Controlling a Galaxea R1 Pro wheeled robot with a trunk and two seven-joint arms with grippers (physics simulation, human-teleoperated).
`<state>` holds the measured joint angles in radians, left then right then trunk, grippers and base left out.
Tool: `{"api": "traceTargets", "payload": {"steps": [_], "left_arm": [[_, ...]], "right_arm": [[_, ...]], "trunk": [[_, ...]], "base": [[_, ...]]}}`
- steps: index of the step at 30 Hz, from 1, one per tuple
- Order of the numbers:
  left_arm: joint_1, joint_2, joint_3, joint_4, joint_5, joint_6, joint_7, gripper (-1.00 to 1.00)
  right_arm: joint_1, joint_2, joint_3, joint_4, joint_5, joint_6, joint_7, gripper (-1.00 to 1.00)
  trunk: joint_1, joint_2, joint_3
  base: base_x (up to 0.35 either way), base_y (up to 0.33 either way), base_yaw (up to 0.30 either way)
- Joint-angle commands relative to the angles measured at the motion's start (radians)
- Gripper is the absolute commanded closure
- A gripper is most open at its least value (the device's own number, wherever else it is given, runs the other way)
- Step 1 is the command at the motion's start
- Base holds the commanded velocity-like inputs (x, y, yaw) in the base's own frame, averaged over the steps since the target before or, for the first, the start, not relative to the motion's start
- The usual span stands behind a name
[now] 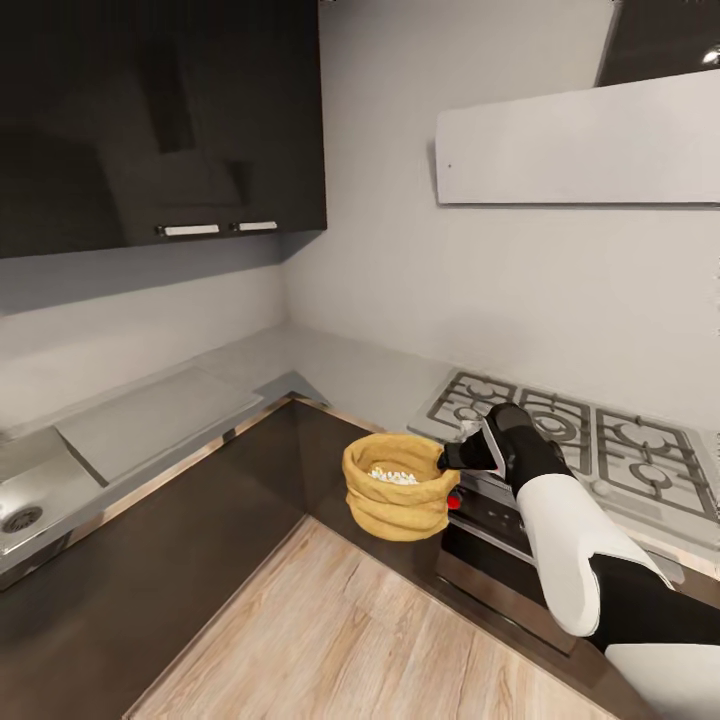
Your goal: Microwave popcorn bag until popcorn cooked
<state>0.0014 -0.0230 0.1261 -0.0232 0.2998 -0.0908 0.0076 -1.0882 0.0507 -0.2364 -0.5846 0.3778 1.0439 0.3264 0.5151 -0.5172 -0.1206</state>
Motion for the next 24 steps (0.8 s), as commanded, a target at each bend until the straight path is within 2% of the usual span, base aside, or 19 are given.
{"api": "traceTargets", "payload": {"steps": [1, 8, 12, 21, 24], "left_arm": [[0.0, -0.001, 0.008, -0.001, -0.001, -0.001, 0.001, -1.0], [0.0, -0.002, 0.006, -0.001, -0.004, -0.001, 0.002, -1.0], [0.0, -0.002, 0.007, -0.001, -0.004, -0.001, 0.002, -1.0], [0.0, -0.002, 0.007, -0.001, -0.001, -0.001, 0.002, -1.0], [0.0, -0.002, 0.007, -0.001, -0.001, -0.001, 0.002, -1.0]], "right_arm": [[-0.001, -0.003, -0.008, -0.001, 0.006, 0.003, 0.008, 1.0], [-0.001, -0.014, -0.008, -0.001, 0.006, 0.003, 0.011, 1.0], [0.026, -0.026, -0.008, -0.002, 0.01, 0.003, 0.01, 1.0], [0.031, -0.028, -0.006, -0.009, 0.019, 0.003, 0.008, 1.0], [0.03, -0.036, -0.005, -0.009, 0.019, 0.003, 0.009, 1.0]], "trunk": [[0.0, -0.002, -0.002], [0.0, -0.002, -0.002], [0.0, -0.002, -0.002], [0.0, -0.002, -0.002], [0.0, -0.002, -0.002]], "base": [[-0.295, 0.0, 0.0], [-0.339, 0.0, 0.0], [-0.346, 0.0, 0.0], [-0.346, 0.0, 0.0], [-0.346, 0.0, 0.0]]}}
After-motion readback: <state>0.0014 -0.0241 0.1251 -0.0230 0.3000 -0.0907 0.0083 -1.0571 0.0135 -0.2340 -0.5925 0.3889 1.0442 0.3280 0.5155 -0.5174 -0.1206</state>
